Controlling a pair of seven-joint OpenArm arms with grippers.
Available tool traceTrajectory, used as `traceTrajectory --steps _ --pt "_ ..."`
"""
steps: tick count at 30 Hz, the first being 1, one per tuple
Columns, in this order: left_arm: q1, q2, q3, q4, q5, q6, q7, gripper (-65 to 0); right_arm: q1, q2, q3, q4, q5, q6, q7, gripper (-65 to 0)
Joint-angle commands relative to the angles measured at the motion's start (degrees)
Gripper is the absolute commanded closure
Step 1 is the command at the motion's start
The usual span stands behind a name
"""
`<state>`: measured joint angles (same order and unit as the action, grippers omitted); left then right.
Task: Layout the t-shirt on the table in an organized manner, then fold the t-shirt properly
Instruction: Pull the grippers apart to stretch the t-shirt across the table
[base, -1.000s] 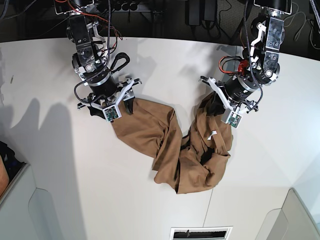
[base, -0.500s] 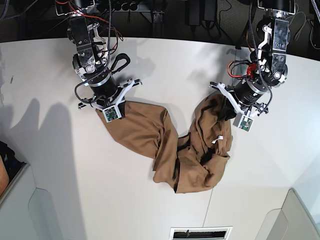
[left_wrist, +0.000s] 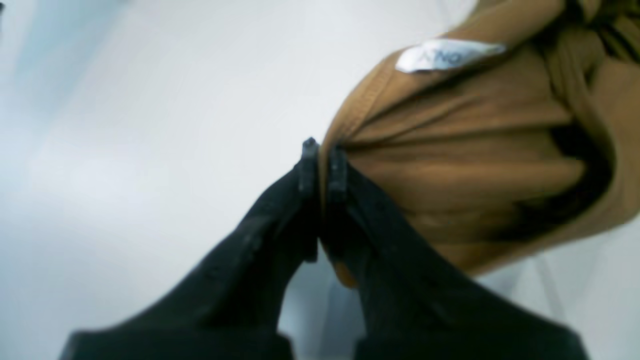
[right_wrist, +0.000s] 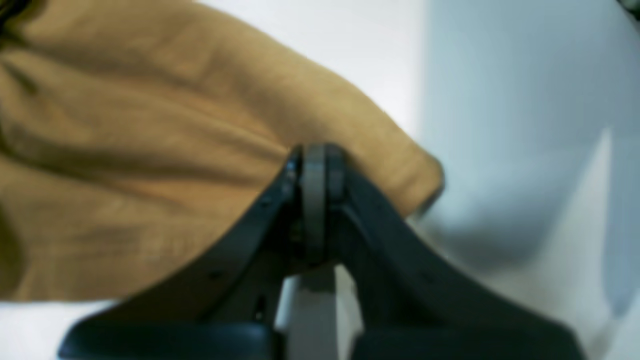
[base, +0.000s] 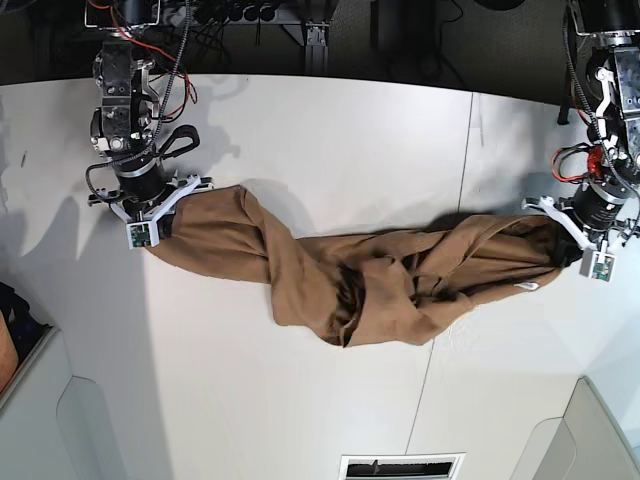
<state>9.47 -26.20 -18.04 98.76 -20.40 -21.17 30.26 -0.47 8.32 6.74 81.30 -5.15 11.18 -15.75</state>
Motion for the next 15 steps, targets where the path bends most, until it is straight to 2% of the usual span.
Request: traceTrajectory --steps 1,7,9,10,13,15 --pt "-0.9 -1.9 -1.5 1.0 0.1 0.4 -1.3 0.0 0.3 1.3 0.4 0.4 -0.2 -0.3 -0.8 0.0" --pt "-0.9 -7.4 -6.4 1.0 0.1 0.6 -1.3 0.0 0.3 3.4 0.4 0.4 -0.2 -0.3 -0.8 0.0" --pt "-0.9 -8.4 -7.6 1.0 0.1 2.7 -1.3 0.0 0.3 3.4 0.4 0.4 -0.2 -0.4 -0.8 0.0" --pt "-0.9 -8.7 -8.0 1.0 0.1 4.0 -1.3 -2.8 0.3 3.4 0.4 0.4 -0.2 -0.3 -0.8 0.0" --pt "-0.9 -9.0 -8.3 1.0 0.1 5.9 -0.9 -26.4 0.2 3.4 0.4 0.4 1.3 -0.3 -0.8 0.0" --pt "-0.9 -9.0 -8.3 1.0 0.0 7.9 -0.2 -36.8 0.1 3.4 0.4 0.4 1.7 -0.3 -0.8 0.0"
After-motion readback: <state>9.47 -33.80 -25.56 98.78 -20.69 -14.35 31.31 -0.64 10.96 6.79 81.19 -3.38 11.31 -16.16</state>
